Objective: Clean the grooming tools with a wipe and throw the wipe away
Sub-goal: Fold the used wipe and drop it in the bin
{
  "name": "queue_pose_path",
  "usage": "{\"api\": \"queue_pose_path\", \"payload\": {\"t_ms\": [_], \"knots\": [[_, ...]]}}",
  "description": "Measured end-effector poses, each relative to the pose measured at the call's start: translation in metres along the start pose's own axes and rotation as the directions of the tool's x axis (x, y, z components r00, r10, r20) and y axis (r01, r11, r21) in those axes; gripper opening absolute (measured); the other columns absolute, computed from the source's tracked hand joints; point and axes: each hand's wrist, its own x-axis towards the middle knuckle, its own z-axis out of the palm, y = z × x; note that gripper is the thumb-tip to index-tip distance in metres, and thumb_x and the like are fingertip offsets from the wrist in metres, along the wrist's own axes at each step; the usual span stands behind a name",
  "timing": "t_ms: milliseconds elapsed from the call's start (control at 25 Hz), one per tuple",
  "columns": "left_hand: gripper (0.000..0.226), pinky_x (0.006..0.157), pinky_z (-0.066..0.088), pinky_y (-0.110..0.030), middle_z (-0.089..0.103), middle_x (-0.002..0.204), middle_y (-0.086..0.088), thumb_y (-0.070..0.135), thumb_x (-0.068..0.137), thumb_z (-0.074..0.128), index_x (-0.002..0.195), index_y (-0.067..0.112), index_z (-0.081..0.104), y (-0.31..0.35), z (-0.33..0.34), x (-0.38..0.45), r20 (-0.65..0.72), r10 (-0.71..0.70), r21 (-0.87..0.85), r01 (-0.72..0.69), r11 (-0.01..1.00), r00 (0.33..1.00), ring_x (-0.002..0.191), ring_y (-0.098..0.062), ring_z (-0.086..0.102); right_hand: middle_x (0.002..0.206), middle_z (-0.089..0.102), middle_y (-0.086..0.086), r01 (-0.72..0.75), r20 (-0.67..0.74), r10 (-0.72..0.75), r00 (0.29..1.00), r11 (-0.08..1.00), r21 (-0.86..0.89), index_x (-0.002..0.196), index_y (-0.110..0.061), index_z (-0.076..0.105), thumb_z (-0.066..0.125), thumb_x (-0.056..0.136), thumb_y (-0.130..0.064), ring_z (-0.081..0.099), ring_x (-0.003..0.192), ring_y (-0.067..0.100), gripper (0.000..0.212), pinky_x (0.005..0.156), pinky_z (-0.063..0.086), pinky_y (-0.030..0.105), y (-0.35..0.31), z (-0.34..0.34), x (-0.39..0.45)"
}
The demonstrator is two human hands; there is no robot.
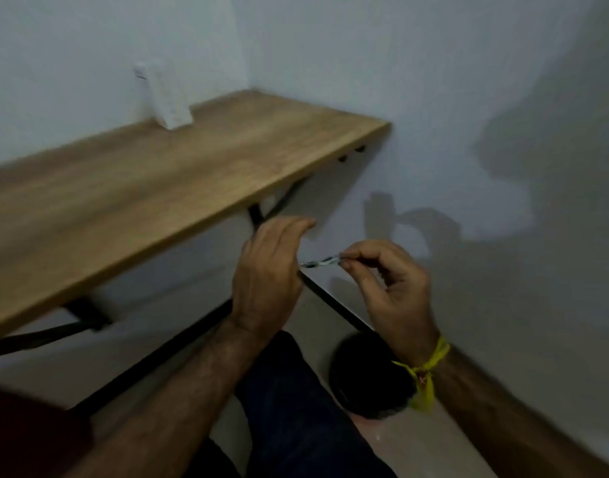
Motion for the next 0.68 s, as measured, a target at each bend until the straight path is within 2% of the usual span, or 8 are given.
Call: {"api": "queue_pose_path", "payload": {"t_ms": [80,120,200,280,440,520,600,680], "knots": [[0.049,0.1,0.049,-0.047,0.066,0.125,-0.017,-0.014,0.082,0.048,0.126,0.0,0.064,0.014,0.055,-0.026,0.211,-0.101,-0.039,0.112,0.993,0.972,0.117,-0.036,0.062,0.087,0.068,0.0,-0.141,-0.074,0.135,0.988,0.986,-0.084,0.088,-0.009,0.072,0.072,0.087,0.001,0.065,0.086,0.015,0.01,0.076,0.05,0.024,0.037,-0.029,-0.036],[0.05,0.102,0.047,-0.047,0.065,0.128,-0.018,-0.016,0.083,0.051,0.13,0.0,0.061,0.021,0.079,-0.04,0.325,-0.151,-0.024,0.168,0.986,0.933,0.12,-0.036,0.06,0.086,0.067,-0.001,-0.211,-0.109,0.199,0.974,0.97,-0.117,0.087,-0.01,0.071,0.072,0.086,0.0,0.064,0.084,0.014,0.01,0.074,0.051,0.024,0.055,-0.041,-0.054],[0.053,0.107,0.043,-0.047,0.059,0.136,-0.02,-0.014,0.087,0.052,0.138,-0.001,0.053,0.039,0.124,-0.071,0.549,-0.188,0.023,0.21,0.977,0.814,0.128,-0.037,0.054,0.084,0.066,0.0,-0.371,-0.187,0.336,0.923,0.908,-0.196,0.085,-0.011,0.071,0.072,0.086,-0.003,0.064,0.08,0.015,0.008,0.071,0.053,0.031,0.092,-0.067,-0.095],[0.052,0.11,0.04,-0.043,0.054,0.142,-0.018,-0.007,0.092,0.049,0.144,0.002,0.047,0.052,0.155,-0.103,0.705,-0.223,0.073,0.244,0.967,0.673,0.133,-0.033,0.048,0.082,0.066,0.001,-0.512,-0.247,0.456,0.855,0.815,-0.27,0.083,-0.01,0.071,0.073,0.085,-0.005,0.063,0.077,0.017,0.006,0.07,0.054,0.035,0.125,-0.086,-0.132],[0.036,0.102,0.048,-0.041,0.058,0.133,-0.015,0.002,0.096,0.045,0.13,0.004,0.057,0.048,0.18,-0.145,0.846,-0.331,0.172,0.374,0.911,0.417,0.121,-0.03,0.056,0.072,0.063,-0.002,-0.762,-0.336,0.684,0.648,0.58,-0.288,0.078,-0.015,0.069,0.073,0.086,-0.014,0.058,0.069,0.015,0.01,0.067,0.047,0.029,0.17,-0.097,-0.182],[0.032,0.097,0.051,-0.041,0.06,0.125,-0.015,-0.001,0.095,0.045,0.122,0.005,0.06,0.034,0.18,-0.152,0.84,-0.385,0.233,0.388,0.892,0.382,0.115,-0.029,0.06,0.065,0.058,-0.007,-0.839,-0.364,0.758,0.541,0.459,-0.292,0.073,-0.02,0.065,0.073,0.087,-0.019,0.053,0.065,0.014,0.016,0.067,0.04,0.024,0.188,-0.091,-0.195],[0.037,0.101,0.049,-0.039,0.057,0.132,-0.016,-0.001,0.096,0.046,0.132,0.004,0.054,0.021,0.18,-0.156,0.823,-0.422,0.275,0.383,0.882,0.381,0.12,-0.028,0.057,0.067,0.056,-0.001,-0.868,-0.337,0.814,0.472,0.363,-0.338,0.072,-0.017,0.065,0.072,0.088,-0.021,0.051,0.069,0.018,0.017,0.067,0.041,0.027,0.203,-0.08,-0.199],[0.041,0.105,0.045,-0.038,0.053,0.14,-0.016,0.002,0.098,0.048,0.139,0.004,0.048,0.015,0.183,-0.16,0.809,-0.439,0.298,0.371,0.879,0.391,0.128,-0.028,0.051,0.071,0.061,0.01,-0.872,-0.305,0.849,0.431,0.305,-0.384,0.071,-0.017,0.063,0.07,0.089,-0.022,0.056,0.073,0.025,0.02,0.071,0.045,0.032,0.213,-0.065,-0.197]]}}
